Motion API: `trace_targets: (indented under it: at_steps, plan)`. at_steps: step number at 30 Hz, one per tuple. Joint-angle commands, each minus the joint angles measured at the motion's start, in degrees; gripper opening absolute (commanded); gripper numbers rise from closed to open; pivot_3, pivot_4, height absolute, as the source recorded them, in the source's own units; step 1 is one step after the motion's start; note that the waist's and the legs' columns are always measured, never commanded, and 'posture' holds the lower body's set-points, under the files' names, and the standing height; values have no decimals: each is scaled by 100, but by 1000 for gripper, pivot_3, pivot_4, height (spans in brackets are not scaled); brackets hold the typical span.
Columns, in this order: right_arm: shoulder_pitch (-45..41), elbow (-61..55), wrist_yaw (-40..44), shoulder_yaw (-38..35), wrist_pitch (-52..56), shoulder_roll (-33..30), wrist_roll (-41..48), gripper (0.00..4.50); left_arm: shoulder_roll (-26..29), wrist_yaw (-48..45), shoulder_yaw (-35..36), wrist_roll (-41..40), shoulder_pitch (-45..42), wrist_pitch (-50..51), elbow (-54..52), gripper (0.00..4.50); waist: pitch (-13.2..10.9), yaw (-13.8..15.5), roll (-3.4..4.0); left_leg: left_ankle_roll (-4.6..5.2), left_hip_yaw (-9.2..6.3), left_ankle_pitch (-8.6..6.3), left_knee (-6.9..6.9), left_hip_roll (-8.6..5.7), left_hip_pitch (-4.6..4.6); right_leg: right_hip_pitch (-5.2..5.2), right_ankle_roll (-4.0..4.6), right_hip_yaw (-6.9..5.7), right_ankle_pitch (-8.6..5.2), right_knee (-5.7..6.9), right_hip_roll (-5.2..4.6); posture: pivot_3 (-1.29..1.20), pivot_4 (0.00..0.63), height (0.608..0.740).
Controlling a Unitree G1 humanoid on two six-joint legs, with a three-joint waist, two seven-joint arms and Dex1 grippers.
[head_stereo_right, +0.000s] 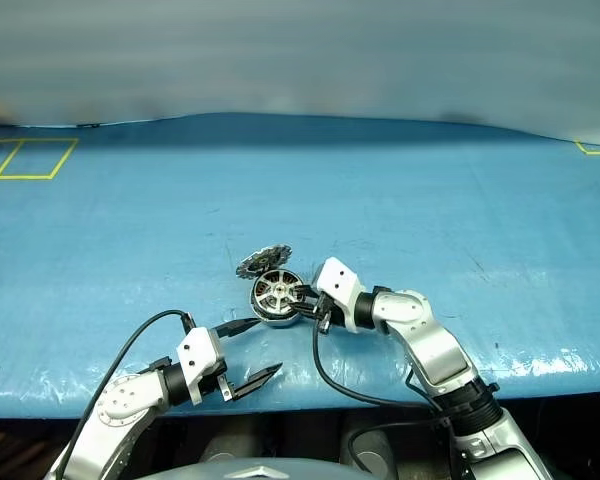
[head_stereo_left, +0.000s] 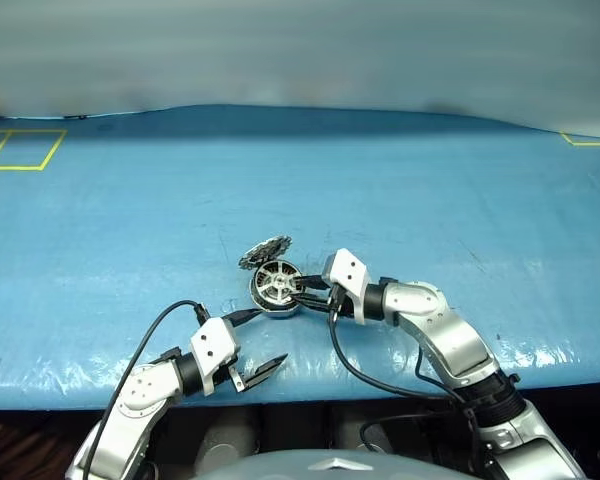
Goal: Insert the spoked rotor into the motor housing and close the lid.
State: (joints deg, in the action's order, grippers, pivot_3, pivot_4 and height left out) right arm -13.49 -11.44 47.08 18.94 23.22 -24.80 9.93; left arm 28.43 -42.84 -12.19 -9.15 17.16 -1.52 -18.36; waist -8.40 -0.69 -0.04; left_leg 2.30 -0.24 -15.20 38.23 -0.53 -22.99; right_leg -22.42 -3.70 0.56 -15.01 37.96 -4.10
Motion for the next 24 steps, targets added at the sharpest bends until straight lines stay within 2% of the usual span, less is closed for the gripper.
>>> trace_targets:
  at_steps: [1,2,11,14,21,24]
  plan:
    - [-85,-109,-25,-85,-101,10,2,2786,-7,-6,-12,-31,14,-100,-129,4500,0,-1,0,0,0,0,0,0,0,0,0,0,0,0,0,0,150,740]
    - [-81,-114,-21,-88,-111,11,2,3107,-9,-5,-17,-27,15,-104,-127,4500,0,-1,0,0,0,0,0,0,0,0,0,0,0,0,0,0,150,740]
    - [-111,-108,91,-170,-38,123,257,3107,-16,2,-21,-42,3,-86,-150,4500,0,-2,0,0,0,0,-1,0,0,0,0,0,0,0,1,0,150,740]
    - [-146,-26,56,-268,-19,222,399,2480,-37,29,16,-69,6,-111,-169,4500,0,-4,0,0,0,0,0,0,0,0,0,0,0,0,1,0,150,740]
    - [-287,111,-64,-597,29,202,496,171,-33,48,104,-187,40,-69,-271,4500,0,-1,0,0,0,0,0,-1,0,0,0,-1,0,0,-5,0,150,740]
    - [-649,653,-643,-823,-244,246,81,39,22,-5,167,-203,75,-161,-166,4500,0,-10,0,0,1,0,0,-1,1,0,1,0,1,1,-5,0,150,740]
